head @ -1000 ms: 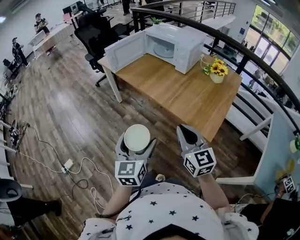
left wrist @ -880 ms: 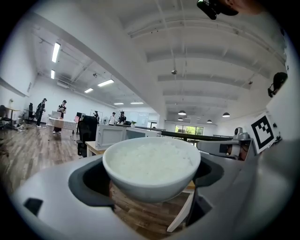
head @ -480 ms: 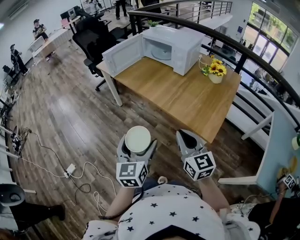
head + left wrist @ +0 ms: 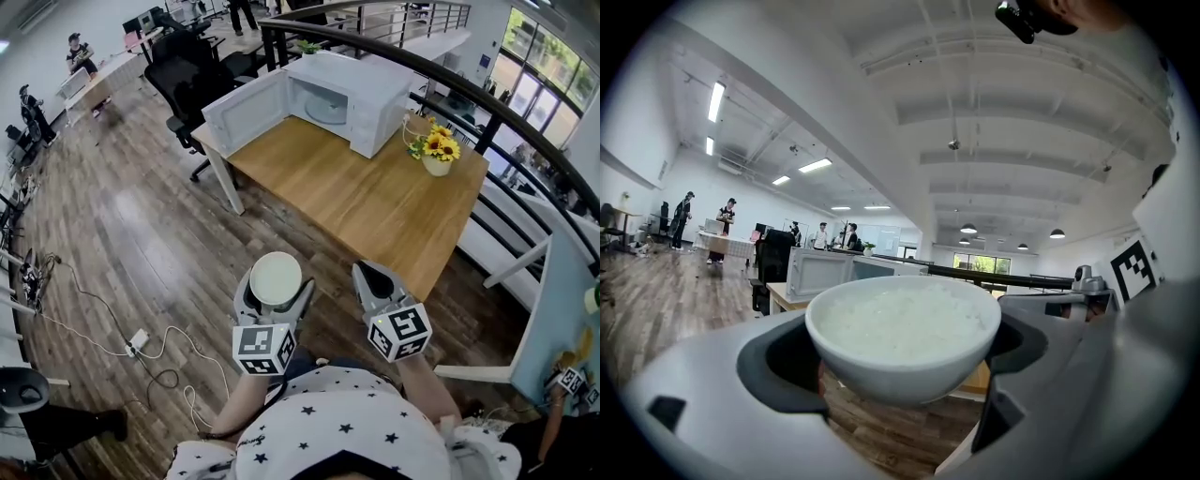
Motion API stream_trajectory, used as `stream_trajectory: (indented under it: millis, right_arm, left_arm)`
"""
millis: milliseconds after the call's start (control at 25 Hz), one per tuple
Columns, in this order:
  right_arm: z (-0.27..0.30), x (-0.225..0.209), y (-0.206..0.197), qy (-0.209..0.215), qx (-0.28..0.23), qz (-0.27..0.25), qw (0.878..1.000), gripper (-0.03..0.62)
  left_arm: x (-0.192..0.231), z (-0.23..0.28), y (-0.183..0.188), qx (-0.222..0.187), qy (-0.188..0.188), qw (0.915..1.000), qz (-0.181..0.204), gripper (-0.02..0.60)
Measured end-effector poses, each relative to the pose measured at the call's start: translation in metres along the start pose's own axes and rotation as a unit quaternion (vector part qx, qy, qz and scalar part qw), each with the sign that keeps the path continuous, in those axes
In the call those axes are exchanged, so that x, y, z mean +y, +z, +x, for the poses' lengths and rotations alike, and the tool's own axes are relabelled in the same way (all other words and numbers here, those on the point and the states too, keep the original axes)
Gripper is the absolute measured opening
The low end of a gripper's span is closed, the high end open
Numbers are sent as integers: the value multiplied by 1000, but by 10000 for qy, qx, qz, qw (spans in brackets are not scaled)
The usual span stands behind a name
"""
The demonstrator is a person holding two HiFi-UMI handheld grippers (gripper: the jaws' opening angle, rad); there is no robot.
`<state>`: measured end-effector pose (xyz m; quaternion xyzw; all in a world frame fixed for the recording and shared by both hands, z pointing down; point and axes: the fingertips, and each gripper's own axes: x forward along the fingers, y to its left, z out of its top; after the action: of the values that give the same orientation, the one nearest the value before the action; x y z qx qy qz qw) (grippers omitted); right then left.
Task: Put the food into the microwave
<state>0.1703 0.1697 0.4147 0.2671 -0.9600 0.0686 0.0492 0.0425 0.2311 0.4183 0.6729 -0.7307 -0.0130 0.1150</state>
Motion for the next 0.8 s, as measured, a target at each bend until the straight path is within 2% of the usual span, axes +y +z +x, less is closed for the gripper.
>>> stream_trajectory:
  millis: [480, 800]
  right_arm:
    - [43, -17, 0, 211, 130, 33, 9997, 5]
    - [95, -33, -1, 228, 184, -5, 9996, 5]
  left_arm:
    - [22, 39, 2, 89, 110, 9999, -41, 503]
    - [52, 86, 7, 98, 36, 9999, -92, 503]
